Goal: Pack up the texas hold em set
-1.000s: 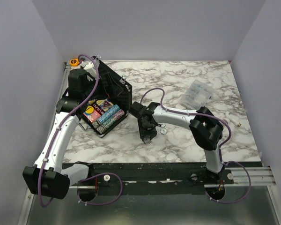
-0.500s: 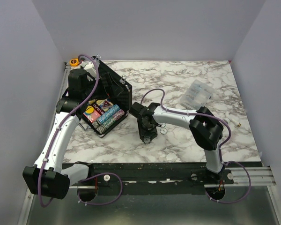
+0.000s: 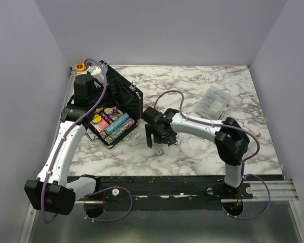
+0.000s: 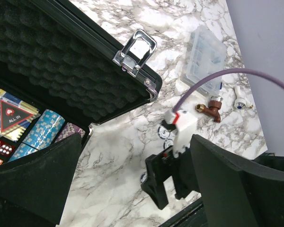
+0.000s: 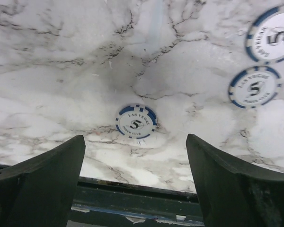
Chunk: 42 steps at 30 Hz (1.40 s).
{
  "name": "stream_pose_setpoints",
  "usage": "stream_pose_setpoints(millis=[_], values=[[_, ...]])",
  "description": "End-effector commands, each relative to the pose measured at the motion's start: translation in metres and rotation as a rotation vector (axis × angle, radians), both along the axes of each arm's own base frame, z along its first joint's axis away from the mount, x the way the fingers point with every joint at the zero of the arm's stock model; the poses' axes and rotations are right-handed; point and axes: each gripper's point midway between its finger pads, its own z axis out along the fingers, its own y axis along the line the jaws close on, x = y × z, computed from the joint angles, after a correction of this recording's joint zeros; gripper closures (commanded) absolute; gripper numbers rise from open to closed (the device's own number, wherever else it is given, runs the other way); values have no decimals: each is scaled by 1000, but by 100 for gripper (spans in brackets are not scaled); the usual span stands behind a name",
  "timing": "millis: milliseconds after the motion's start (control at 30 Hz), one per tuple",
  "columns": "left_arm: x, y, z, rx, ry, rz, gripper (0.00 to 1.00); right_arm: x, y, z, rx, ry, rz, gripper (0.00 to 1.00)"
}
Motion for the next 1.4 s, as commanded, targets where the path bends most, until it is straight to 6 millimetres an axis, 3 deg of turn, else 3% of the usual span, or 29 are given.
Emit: stream_pose_setpoints(millis=[0,33,133,233,333,533,833,1000,1367], values=[[-1,-5,4,-16,-14,-26,4,30,-29,32,-4,-142,-120,6],[-2,-5,4,-16,-15,-26,4,33,-38,32,-8,-136,-160,1],[-2,-5,4,-16,-17,-27,4,40,-60,23,54,-35,-250,0],[-2,-5,4,-16,-17,-28,4,48,-81,10,107,10,-299,3],[-2,-6,4,-16,-16,-29,4,47,-89,-6,116,57,-257,8],[-1,-7,3,-18,-11,-34,4,48,-96,-24,31,94,-200,17],[-1,-7,1,-20,-3,-36,4,56,-100,-30,-21,79,-180,27],[0,-7,1,-19,-4,-34,4,53,-99,-34,-42,97,-178,27],[-2,-7,3,-21,-9,-36,4,42,-95,-47,-113,114,-139,41]])
